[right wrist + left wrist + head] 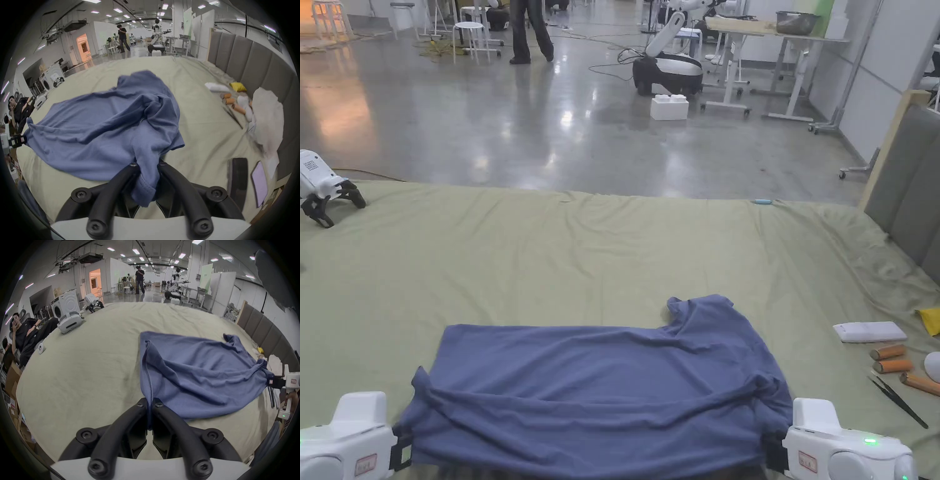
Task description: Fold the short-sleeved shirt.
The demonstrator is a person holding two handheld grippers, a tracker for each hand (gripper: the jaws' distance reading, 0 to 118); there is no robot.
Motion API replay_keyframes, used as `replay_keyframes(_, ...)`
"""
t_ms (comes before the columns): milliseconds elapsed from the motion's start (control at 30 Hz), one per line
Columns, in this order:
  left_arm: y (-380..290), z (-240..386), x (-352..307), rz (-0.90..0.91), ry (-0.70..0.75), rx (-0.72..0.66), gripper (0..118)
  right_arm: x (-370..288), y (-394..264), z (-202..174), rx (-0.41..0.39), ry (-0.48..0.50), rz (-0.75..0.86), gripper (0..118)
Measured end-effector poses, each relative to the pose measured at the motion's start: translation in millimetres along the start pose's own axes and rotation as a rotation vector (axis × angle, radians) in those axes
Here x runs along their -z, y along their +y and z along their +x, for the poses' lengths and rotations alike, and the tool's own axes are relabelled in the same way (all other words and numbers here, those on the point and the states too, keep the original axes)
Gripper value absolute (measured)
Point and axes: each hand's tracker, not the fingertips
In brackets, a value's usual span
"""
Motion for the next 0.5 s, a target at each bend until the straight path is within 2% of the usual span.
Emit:
replay_keyframes(100, 1, 2, -23, 0.015, 0.032, 0.034, 1, -31, 0, -4, -0.034, -0.011, 0.021, 9)
replay_keyframes(233, -15, -11, -57, 0.004, 0.012, -0.001, 1, -68, -19, 0, -0.041, -0.011, 0.011, 9)
replay_keyframes(367, -58, -18, -68, -0.116, 0.000, -0.018, 1, -83, -60, 0, -0.056, -0.018, -0.063, 9)
replay_keyframes(500, -104, -15, -61, -0.229, 0.018, -0.006, 1, -74, -107, 1, -0.032, -0.034, -0.162, 9)
